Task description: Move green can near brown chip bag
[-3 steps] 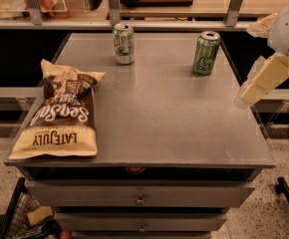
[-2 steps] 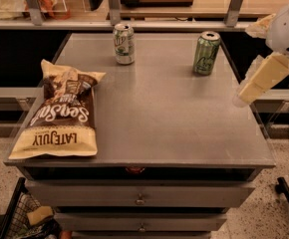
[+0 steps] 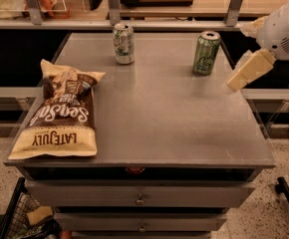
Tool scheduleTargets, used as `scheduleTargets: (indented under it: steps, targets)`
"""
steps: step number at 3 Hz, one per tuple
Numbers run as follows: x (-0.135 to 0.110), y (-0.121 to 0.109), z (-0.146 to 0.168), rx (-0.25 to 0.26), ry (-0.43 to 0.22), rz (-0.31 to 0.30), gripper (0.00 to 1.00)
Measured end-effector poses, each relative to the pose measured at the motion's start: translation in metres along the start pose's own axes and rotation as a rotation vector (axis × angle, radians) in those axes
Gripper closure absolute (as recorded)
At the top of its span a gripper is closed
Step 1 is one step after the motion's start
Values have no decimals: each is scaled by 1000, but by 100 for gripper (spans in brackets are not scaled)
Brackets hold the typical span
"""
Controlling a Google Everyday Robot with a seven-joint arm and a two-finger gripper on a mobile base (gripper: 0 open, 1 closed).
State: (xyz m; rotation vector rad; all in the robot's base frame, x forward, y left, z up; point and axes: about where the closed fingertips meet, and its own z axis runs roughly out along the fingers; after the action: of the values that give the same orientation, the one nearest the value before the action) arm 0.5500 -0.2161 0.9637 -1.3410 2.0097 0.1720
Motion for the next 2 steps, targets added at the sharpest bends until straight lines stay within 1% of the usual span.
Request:
scheduleTargets:
  steps: [1, 2]
  targets:
    - [4, -25, 34, -12, -85, 40, 0]
    - [4, -25, 34, -12, -85, 40, 0]
